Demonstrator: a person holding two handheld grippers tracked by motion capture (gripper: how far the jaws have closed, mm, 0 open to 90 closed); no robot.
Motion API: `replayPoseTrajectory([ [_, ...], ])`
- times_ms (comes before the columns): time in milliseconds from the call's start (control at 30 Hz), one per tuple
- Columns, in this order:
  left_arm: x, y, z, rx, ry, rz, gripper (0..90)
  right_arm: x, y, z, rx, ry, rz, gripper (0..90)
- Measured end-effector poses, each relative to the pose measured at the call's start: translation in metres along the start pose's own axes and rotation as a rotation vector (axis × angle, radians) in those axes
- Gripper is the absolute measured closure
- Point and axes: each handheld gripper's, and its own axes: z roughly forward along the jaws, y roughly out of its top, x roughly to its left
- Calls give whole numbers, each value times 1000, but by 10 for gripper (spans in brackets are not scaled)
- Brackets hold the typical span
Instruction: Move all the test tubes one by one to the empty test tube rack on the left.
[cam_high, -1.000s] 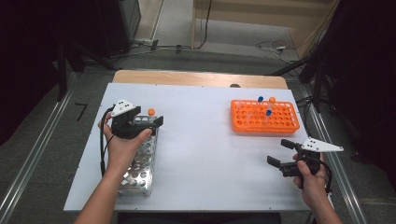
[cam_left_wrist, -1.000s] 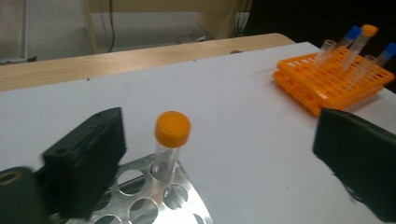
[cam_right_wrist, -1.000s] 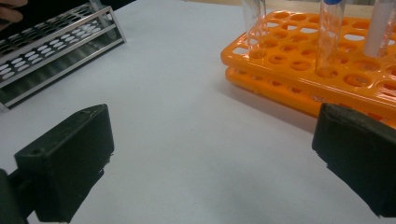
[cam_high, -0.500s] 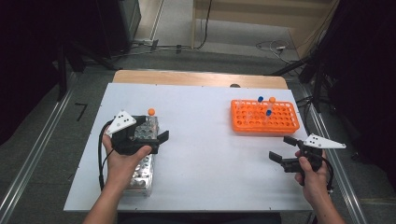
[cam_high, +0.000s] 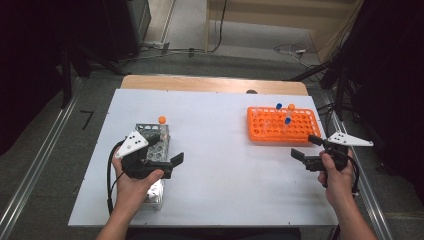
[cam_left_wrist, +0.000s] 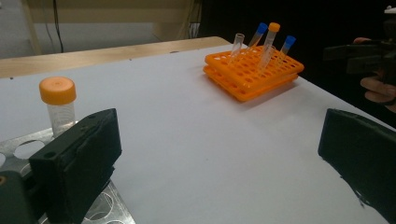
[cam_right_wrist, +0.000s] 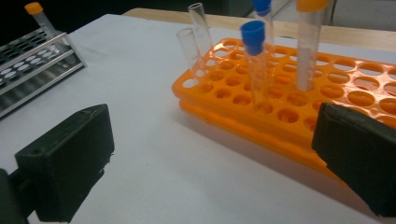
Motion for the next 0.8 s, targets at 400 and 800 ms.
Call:
replayPoseTrajectory([
  [400,-2,-2,8,13,-18,-2,0,-34,15,17,1,-63,67,99],
  [800,-2,-3,8,15,-22,-9,0,-56,14,53,31,-145,72,285],
])
